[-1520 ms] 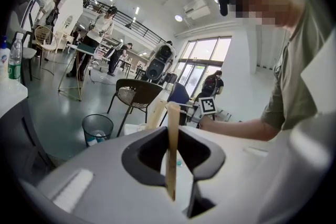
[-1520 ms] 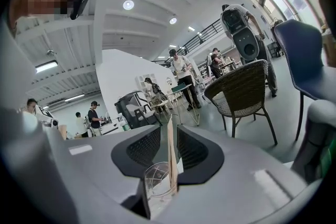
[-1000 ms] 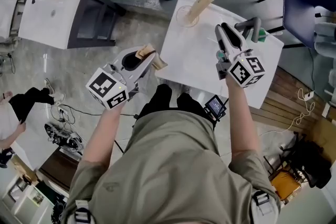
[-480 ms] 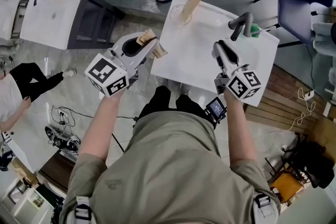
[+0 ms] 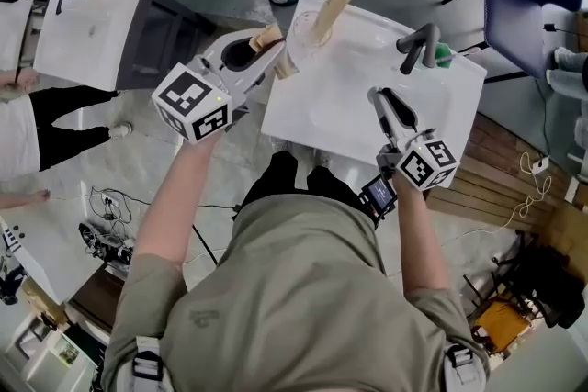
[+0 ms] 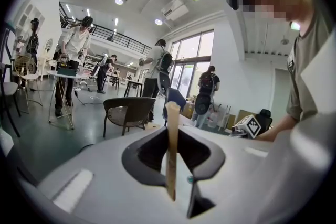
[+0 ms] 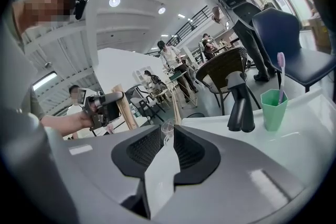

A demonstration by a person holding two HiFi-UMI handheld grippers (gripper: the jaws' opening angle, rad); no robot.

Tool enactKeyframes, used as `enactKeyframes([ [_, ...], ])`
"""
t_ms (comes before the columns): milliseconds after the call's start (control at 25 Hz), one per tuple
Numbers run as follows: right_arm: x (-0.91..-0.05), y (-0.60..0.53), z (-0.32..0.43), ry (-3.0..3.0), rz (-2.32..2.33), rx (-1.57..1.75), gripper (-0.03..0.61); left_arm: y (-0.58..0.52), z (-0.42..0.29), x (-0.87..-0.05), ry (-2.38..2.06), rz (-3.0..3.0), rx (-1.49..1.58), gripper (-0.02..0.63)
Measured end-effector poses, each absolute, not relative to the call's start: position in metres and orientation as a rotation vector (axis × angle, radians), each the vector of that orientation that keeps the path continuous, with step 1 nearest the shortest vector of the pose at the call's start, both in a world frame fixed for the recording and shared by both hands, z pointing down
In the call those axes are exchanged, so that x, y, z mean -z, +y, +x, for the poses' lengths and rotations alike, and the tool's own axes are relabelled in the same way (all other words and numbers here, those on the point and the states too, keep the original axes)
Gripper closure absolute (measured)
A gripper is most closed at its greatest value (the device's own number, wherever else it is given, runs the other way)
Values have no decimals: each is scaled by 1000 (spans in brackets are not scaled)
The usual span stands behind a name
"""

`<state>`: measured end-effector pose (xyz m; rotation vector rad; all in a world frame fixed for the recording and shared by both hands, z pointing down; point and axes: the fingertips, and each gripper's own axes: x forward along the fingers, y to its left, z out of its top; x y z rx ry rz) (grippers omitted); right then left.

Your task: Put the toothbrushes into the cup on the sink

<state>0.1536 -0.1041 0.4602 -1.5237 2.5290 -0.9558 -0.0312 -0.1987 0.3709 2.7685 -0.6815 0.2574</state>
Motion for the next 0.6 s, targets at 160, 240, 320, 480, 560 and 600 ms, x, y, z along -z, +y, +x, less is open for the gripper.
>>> enactKeyframes([
  [160, -467, -101, 152, 2522, -1522, 996, 494, -217, -26, -370, -670, 2782, -263, 556],
  [240, -469, -101, 150, 2518, -1520, 1012, 494, -227, -23, -369, -664, 2787, -263, 555],
  [320, -470, -103, 150, 2514, -1521, 1025, 494, -235, -20, -367, -657, 2793, -260, 557],
  [480, -471, -106, 149, 2509, -1529, 1049, 495, -249, -13, -368, -642, 2803, -260, 557],
  [560, -473, -107, 150, 2502, -1528, 1054, 495, -256, -10, -368, -637, 2808, -261, 557],
  [600, -474, -107, 150, 2498, -1530, 1057, 495, -259, -9, -368, -636, 2811, -261, 557],
])
